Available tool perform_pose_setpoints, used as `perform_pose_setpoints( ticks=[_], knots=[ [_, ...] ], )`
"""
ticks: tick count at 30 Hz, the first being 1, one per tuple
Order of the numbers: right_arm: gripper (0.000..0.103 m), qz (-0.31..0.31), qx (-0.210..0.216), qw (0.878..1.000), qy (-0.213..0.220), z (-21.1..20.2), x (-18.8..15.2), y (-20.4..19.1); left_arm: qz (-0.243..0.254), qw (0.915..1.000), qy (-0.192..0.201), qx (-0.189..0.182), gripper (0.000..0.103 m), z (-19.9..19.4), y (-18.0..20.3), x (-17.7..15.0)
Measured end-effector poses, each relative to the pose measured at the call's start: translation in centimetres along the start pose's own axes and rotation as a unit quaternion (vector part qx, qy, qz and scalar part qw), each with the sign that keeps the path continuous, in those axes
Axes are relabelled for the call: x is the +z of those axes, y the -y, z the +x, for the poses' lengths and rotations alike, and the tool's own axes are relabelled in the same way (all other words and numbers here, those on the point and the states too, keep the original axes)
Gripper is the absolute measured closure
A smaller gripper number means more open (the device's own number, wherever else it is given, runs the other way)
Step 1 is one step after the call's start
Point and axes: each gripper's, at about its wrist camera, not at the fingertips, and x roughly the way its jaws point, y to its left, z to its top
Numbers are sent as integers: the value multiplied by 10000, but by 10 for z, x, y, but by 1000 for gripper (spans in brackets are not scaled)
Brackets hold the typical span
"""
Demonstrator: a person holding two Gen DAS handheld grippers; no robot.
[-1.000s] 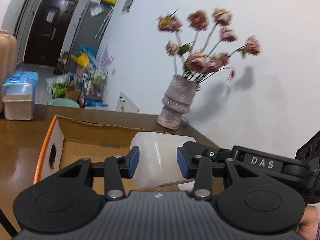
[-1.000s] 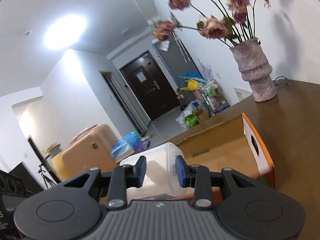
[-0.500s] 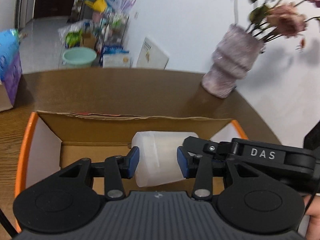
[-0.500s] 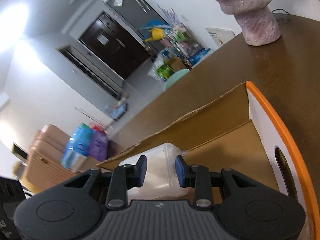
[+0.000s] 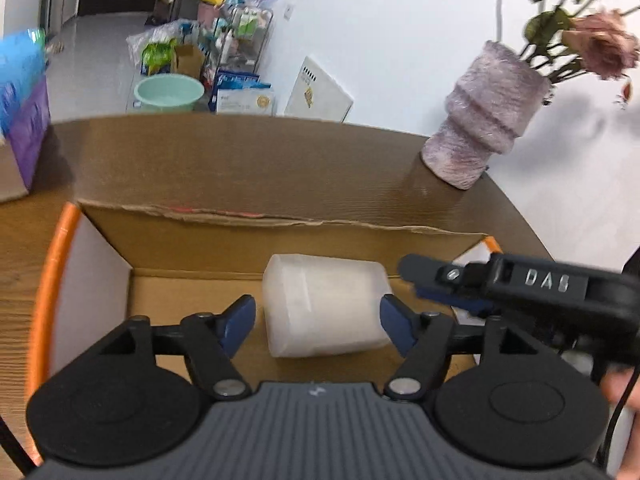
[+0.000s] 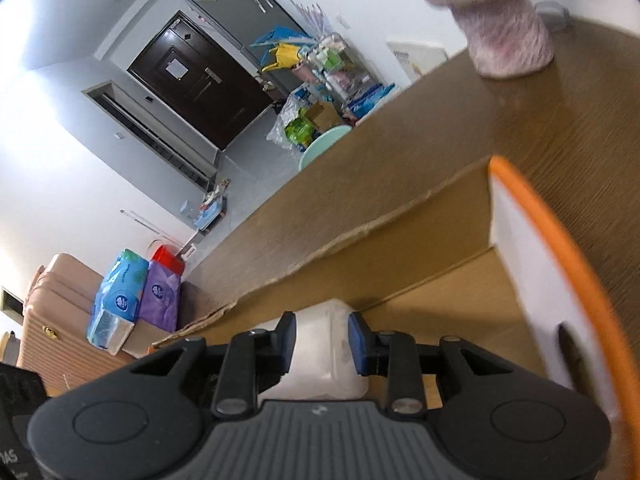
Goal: Organize rigid objects
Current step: 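Lower the white container into the box and open the right tool, then withdraw the right tool from the box back over the table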
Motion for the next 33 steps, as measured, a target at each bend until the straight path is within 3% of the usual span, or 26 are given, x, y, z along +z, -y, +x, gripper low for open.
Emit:
perform_pose_setpoints(
  ticks=[2, 5, 10, 12, 16, 21, 27, 31, 33],
  knots=[
    [73, -138, -59, 9998, 92, -19, 5, -4, 207, 9993, 158, 251, 29, -22, 6, 0],
    [64, -418, -83, 9990, 156, -50, 10, -7, 413, 9960, 350, 712, 27, -51, 12, 0],
    [60, -1037, -549, 9924, 361, -111, 9, -18, 686, 9867, 714, 1286, 18, -115, 23, -6],
    [47, -1440, -703, 9861, 444, -137, 3, -27, 685, 9832, 917, 1420, 10, -142, 26, -13],
    [29, -2037, -787, 9738, 643, -184, -18, -39, 771, 9750, 1352, 1585, 0, -191, 33, -35],
    [14, -2290, -740, 9668, 860, -231, -48, -48, 900, 9634, 1769, 1804, 0, -238, 41, -66],
    [12, -2293, -629, 9656, 1050, -267, -83, -51, 828, 9593, 2030, 1780, 0, -274, 49, -107],
    [12, -2628, -684, 9511, 1474, -286, -118, -54, 982, 9473, 2309, 1992, 0, -288, 57, -138],
    [8, -2690, -655, 9459, 1693, -294, -135, -50, 950, 9469, 2344, 1983, 0, -294, 58, -154]
  ],
)
